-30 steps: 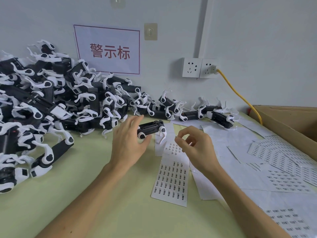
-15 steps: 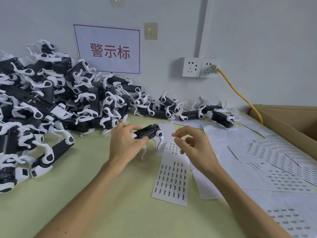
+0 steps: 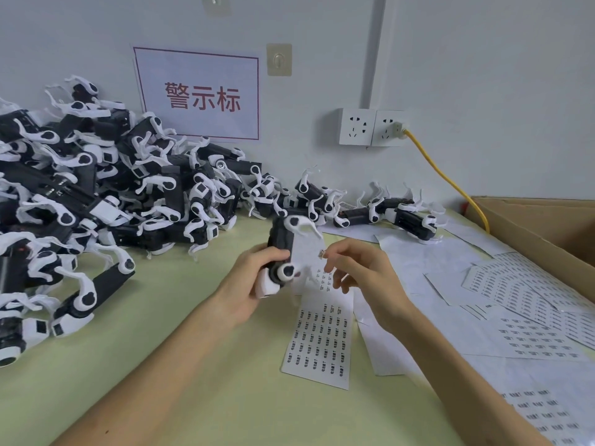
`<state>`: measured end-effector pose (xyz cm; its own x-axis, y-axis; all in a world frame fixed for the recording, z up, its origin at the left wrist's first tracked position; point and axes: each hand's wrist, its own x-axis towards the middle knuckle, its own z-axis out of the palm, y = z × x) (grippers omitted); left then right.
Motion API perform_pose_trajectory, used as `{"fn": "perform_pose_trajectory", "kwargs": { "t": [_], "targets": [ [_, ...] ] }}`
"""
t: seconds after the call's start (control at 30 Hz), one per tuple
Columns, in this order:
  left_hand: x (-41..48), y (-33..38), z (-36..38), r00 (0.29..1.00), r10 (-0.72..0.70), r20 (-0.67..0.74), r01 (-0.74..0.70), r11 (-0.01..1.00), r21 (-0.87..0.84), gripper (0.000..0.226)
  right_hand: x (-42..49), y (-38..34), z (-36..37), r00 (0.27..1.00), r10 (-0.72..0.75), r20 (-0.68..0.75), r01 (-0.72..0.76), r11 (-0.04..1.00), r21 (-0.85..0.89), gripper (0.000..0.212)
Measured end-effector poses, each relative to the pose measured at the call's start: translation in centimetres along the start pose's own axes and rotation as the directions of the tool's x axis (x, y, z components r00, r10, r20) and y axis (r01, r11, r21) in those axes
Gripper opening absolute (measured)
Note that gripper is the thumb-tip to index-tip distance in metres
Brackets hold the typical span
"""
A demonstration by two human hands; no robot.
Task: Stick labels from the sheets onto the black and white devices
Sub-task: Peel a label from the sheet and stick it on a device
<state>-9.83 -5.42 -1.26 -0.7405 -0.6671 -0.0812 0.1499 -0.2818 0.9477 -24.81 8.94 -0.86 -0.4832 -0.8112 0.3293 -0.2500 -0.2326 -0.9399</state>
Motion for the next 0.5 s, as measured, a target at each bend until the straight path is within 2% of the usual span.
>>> {"fn": "perform_pose_trajectory", "kwargs": {
  "t": [0.07,0.13,0.17,0.33,0.4,0.5],
  "targets": [
    [-0.2,-0.5,0.5,0.994,-0.011,0.104,0.009,1.000,0.022,0.043,0.0,-0.2,-0.1,1.000,0.002,0.002,-0.003,0.999,0.040,0.018],
    [-0.3,-1.0,0.9,0.987,0.020,0.161,-0.027,0.999,0.040,0.051,-0.1,-0.3,-0.1,1.000,-0.016,-0.007,0.016,0.999,0.049,0.009],
    [-0.3,-1.2,1.0,0.985,0.040,0.166,-0.047,0.998,0.038,0.049,-0.1,-0.3,-0.1,1.000,-0.023,-0.009,0.024,0.998,0.052,0.004],
    [-0.1,-2.1,1.2,0.969,0.134,0.206,-0.145,0.989,0.037,0.035,-0.1,-0.2,-0.1,0.999,-0.037,0.023,0.036,0.998,0.059,0.010],
    [-0.2,-2.3,1.3,0.963,0.134,0.233,-0.145,0.989,0.031,0.029,-0.2,-0.2,0.0,0.999,-0.027,0.047,0.025,0.999,0.036,0.010],
    [-0.5,-2.5,1.6,0.959,0.116,0.258,-0.131,0.990,0.045,0.032,-0.2,-0.1,0.1,0.996,-0.039,0.083,0.038,0.999,0.020,0.010]
  ]
}}
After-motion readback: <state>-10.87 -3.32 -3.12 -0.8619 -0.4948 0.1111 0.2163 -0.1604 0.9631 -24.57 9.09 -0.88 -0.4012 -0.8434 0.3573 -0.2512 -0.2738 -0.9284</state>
